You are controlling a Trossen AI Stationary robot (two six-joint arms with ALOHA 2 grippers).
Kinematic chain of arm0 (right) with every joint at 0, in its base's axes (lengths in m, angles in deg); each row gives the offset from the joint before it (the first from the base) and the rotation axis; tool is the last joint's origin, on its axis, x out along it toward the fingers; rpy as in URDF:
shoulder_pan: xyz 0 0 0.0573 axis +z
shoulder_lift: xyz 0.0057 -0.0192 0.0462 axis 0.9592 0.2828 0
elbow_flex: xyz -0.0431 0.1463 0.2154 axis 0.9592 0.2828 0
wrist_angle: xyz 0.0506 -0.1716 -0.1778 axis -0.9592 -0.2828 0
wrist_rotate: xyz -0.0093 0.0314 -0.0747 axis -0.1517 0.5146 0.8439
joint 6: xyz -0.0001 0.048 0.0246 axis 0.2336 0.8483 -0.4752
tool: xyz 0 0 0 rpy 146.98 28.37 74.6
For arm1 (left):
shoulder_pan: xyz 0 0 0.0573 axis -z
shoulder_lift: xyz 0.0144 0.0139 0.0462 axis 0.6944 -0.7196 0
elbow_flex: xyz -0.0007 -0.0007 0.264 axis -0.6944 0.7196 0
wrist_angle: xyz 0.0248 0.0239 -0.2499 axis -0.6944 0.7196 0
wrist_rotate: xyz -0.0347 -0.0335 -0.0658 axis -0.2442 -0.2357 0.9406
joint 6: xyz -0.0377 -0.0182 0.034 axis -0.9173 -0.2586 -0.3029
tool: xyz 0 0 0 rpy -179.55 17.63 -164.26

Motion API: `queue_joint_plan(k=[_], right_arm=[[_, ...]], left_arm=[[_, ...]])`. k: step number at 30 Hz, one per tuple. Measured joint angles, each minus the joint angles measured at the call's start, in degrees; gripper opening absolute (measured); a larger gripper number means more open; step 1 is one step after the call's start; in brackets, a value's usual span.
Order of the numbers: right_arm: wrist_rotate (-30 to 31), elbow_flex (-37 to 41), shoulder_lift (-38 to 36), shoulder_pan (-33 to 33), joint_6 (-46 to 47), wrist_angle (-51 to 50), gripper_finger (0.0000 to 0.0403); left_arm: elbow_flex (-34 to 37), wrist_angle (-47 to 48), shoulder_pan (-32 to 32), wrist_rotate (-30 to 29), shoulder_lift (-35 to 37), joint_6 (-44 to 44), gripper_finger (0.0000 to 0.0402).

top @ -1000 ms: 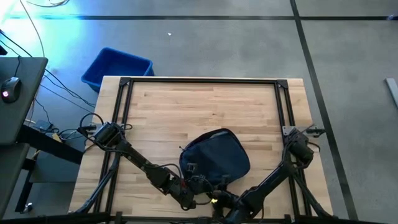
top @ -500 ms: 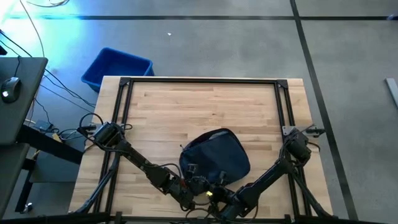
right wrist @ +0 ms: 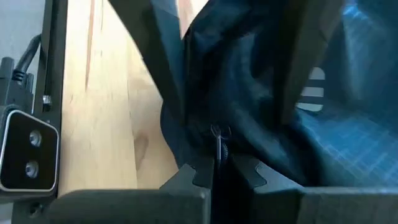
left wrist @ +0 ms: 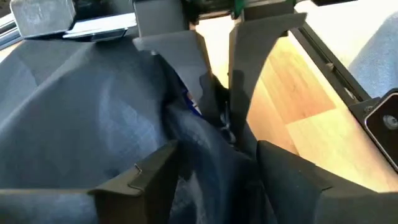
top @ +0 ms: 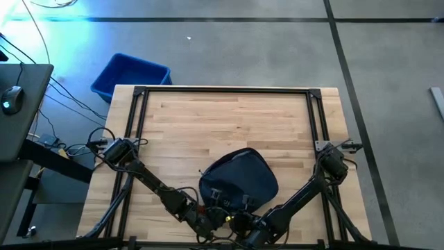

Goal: Unpack backpack
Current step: Close the black backpack

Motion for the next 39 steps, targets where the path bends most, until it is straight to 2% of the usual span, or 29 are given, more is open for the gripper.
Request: queue_joint_plan(k=[3, 6, 10, 12, 14, 22, 28, 33, 36, 39], right_arm=[[-0.96, -0.04, 0.00, -0.27, -0.11, -0.03, 0.0000], [-3.17, -0.08, 0.00, -0.83, 0.11, 0.02, 0.0000], [-4.76, -0.16, -0.02, -1.49, 0.94, 0.47, 0.0000], [-5.79, -0.16, -0.25, -1.92, 1.02, 0.19, 0.0000], [-7.11, -0.18, -0.62, -2.34, 2.32, -0.27, 0.0000], [-7.91, -0.16, -3.25, -1.60, 8.69, -8.27, 0.0000], [-9.33, -0.16, -3.51, 0.10, 9.92, -9.39, 0.0000], [-7.72, -0.14, -3.50, 0.37, 8.62, -8.35, 0.0000], [-7.30, -0.14, -3.51, 0.13, 7.43, -7.39, 0.0000], [-6.37, -0.14, -3.52, 0.02, 5.85, -5.75, 0.0000]], left_arm=[[0.00, 0.83, 0.00, 0.13, 0.00, -0.81, 0.0192], [0.00, 4.16, -0.21, 1.00, 0.00, -3.13, 0.0163], [-0.09, 8.95, -1.15, 2.76, -0.14, -7.59, 0.0092], [-0.16, 10.40, -1.18, 2.82, -0.22, -7.93, 0.0042], [-0.26, 11.92, -1.07, 2.54, -0.22, -7.69, 0.0012], [-0.31, 20.13, 0.47, -4.97, -0.26, -9.12, 0.0001], [0.02, 23.32, 0.96, -8.07, -0.05, -8.76, 0.0000], [-0.28, 22.33, 0.94, -8.22, 0.46, -9.60, 0.0000], [-2.45, 20.31, 1.37, -4.77, 0.46, -7.02, 0.0004], [-4.72, 16.78, 2.09, -2.90, 0.61, -4.82, 0.0026]])
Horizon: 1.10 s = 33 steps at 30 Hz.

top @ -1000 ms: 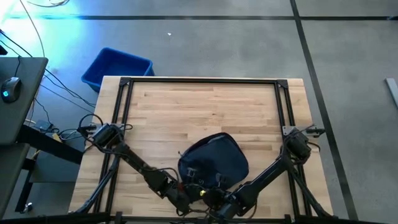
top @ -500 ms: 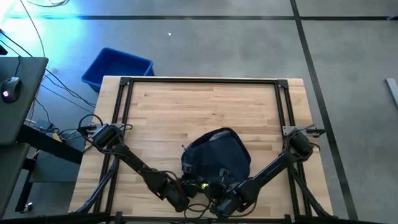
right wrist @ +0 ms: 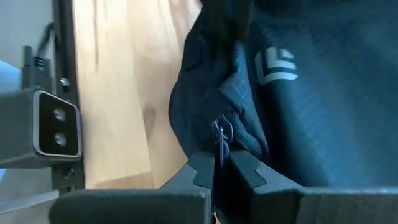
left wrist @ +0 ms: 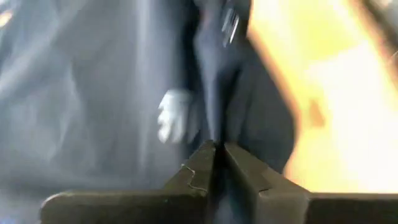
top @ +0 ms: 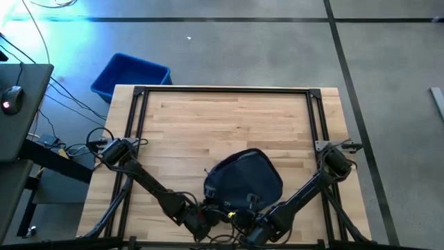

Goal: Unpack backpack
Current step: Close the black backpack

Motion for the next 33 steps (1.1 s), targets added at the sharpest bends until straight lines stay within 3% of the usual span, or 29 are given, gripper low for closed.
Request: queue_joint_plan(k=[6, 11, 19, 24, 27, 30, 33], right_arm=[[1.65, 0.00, 0.00, -0.11, -1.47, 1.37, 0.0000], [2.23, 0.02, 0.00, -0.15, -1.46, 1.70, 0.0000], [2.59, 0.11, 0.00, -0.22, -2.49, 2.79, 0.0000], [2.82, 0.11, 0.00, -0.21, -2.95, 3.15, 0.0000], [2.29, 0.11, 0.00, -0.22, -4.04, 3.38, 0.0000], [0.27, 0.11, 0.00, -0.40, -3.12, 3.63, 0.0002], [-3.68, 0.02, 0.00, -1.12, -2.71, 3.99, 0.0020]], left_arm=[[-0.52, -8.11, 0.13, 1.45, -0.31, 2.72, 0.0104], [-0.51, -9.27, -1.46, 1.32, -2.16, 1.73, 0.0161], [-0.54, -11.04, -2.05, -2.75, -5.14, 1.89, 0.0191], [-0.55, -12.86, -2.19, -4.84, -5.20, 4.47, 0.0168], [-0.54, -12.80, -2.33, -4.74, -5.22, 5.40, 0.0115], [-0.55, -12.76, -2.19, -4.24, -5.29, 7.27, 0.0032], [-0.54, -12.64, -1.96, -4.56, -5.38, 7.79, 0.0015]])
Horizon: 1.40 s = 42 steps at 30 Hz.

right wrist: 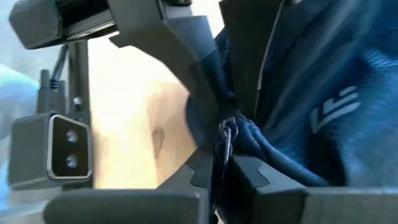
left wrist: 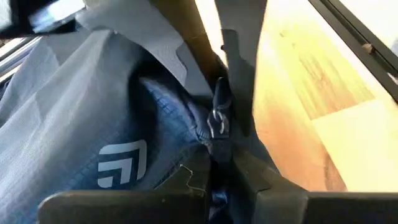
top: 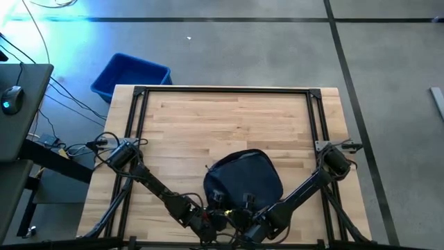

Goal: Unpack backpack
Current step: Close the black backpack

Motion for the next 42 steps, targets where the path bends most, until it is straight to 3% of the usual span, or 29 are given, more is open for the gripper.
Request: queue_joint_plan(k=[4, 7, 13, 25, 34, 39, 42], right_arm=[[-2.50, -0.04, -0.02, -0.28, 0.24, 0.09, 0.0063], [-3.15, -0.04, -0.02, -0.30, 1.50, 0.05, 0.0072], [-3.49, -0.04, -0.02, -0.33, 2.30, -0.13, 0.0009], [-1.67, -0.08, -0.39, 0.98, 8.29, -4.41, 0.0000], [-3.98, -0.04, -0.39, 3.49, 13.44, -10.82, 0.0000], [-2.86, 0.03, -0.37, 3.50, 9.41, -7.91, 0.0000], [-2.70, 0.03, -0.37, 3.16, 6.47, -5.48, 0.0000]], left_arm=[[0.00, 0.79, -0.02, -0.51, -0.02, -0.37, 0.0006], [-0.04, 1.85, -0.04, -0.94, -0.02, -0.76, 0.0003], [-0.09, 3.50, -0.02, -1.64, -0.02, -1.49, 0.0001], [-0.20, 7.64, 1.68, -6.46, 0.61, -2.54, 0.0000], [-0.04, 14.27, 2.04, -9.76, 1.97, -6.35, 0.0001], [-0.02, 8.84, 2.00, -6.70, 2.21, -3.26, 0.0000], [-0.02, 3.37, 2.16, 0.93, 2.25, 2.97, 0.0009]])
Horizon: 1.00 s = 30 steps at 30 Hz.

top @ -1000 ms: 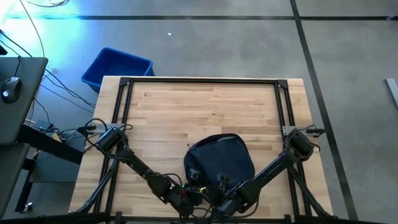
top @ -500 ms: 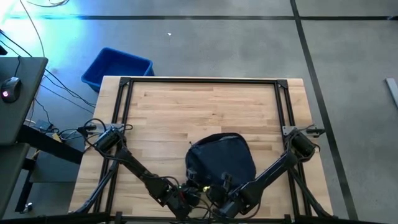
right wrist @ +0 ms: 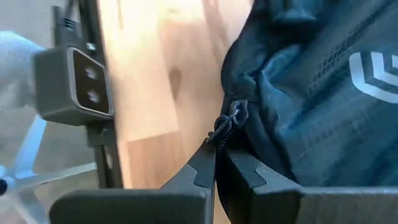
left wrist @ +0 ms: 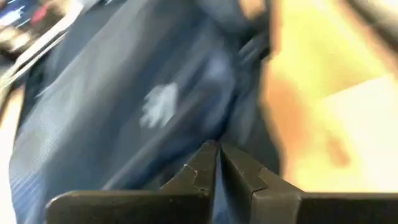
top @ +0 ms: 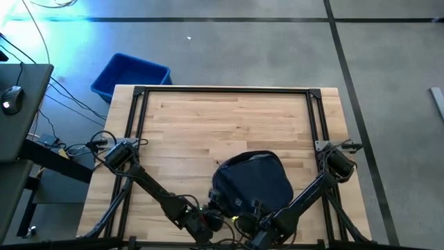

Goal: Unpack backpack
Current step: Close the black backpack

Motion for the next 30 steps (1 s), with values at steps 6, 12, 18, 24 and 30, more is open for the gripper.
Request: queue_joint_plan(k=[6, 12, 18, 24, 30], right_arm=[[0.16, -0.01, 0.00, -0.79, -3.63, 2.58, 0.0000], [0.61, 0.00, 0.00, -1.17, -5.23, 3.76, 0.0000], [0.94, 0.00, 0.00, -1.21, -5.89, 3.93, 0.0000], [1.10, -0.01, 0.02, -1.24, -6.09, 4.01, 0.0000], [1.79, 0.00, 0.02, -1.26, -7.90, 4.63, 0.0010]], left_arm=[[0.00, -4.85, -0.04, 4.97, 0.00, 3.38, 0.0082], [0.00, -6.89, -0.90, 4.51, 0.00, 4.13, 0.0180], [-0.04, -7.09, -2.10, 3.56, -1.48, 2.98, 0.0218], [-0.02, -6.23, -2.40, 3.01, -2.40, 2.14, 0.0140], [-0.02, -6.18, -2.01, 3.12, -2.40, 1.93, 0.0014]])
